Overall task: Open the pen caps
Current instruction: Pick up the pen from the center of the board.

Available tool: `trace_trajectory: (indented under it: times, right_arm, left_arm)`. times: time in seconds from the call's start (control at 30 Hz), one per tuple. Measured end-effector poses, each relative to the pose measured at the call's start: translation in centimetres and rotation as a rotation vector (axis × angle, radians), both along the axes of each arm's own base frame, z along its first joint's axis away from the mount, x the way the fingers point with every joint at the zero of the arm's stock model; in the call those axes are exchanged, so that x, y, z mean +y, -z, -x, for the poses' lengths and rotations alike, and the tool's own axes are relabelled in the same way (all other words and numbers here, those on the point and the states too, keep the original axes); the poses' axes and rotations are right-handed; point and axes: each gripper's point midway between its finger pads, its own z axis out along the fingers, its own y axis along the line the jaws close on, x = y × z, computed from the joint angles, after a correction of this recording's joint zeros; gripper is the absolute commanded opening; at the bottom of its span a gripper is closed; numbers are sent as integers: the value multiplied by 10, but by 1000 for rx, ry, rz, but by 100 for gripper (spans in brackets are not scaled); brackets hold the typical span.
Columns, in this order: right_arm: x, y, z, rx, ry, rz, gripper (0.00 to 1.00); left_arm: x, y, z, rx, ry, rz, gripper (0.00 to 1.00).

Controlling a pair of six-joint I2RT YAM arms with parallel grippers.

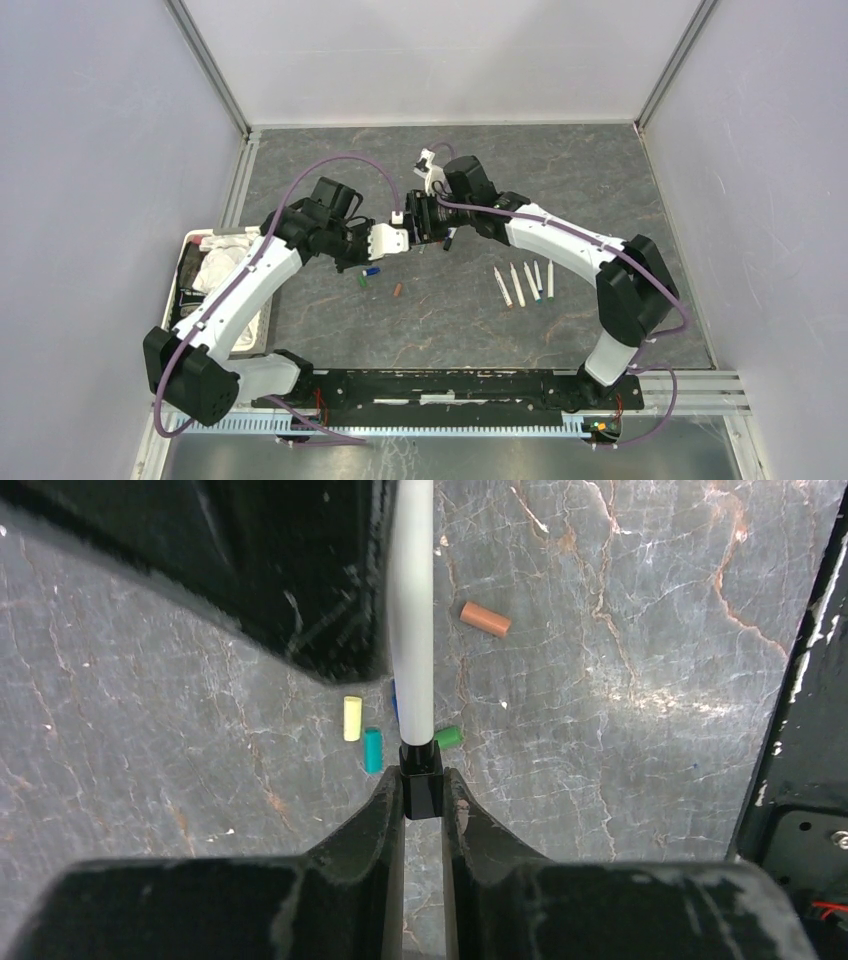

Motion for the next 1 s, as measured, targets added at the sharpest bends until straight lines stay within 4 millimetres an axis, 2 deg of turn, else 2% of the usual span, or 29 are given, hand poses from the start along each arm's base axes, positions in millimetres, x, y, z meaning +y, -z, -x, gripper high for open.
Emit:
trace_trajectory:
  times: [0.23, 0.43, 0.53, 0.77, 0.83, 0.93, 0.97, 1.0]
  right_arm:
    - [14, -2, 27, 57, -138, -62, 58]
    - [23, 13, 43, 102, -207, -53, 51]
    - [24, 19, 50, 114, -228, -44, 43]
    - [25, 25, 54, 118, -255, -42, 5]
    - [24, 26, 54, 122, -255, -38, 0]
    - [23, 26, 54, 122, -257, -38, 0]
    - [23, 27, 53, 119, -259, -38, 0]
    - [22, 28, 54, 116, -261, -38, 0]
  left_arm:
    - [0, 14, 8, -16, 63, -78, 2]
    - [2, 16, 9, -28, 79, -111, 2]
    - [2, 16, 8, -32, 81, -117, 2]
    - [1, 17, 10, -32, 90, -118, 3]
    - [0, 16, 9, -33, 90, -117, 6]
    - [-1, 16, 8, -31, 90, -116, 13]
    - [-1, 16, 8, -30, 91, -117, 19]
    - [-1, 16, 8, -27, 91, -118, 29]
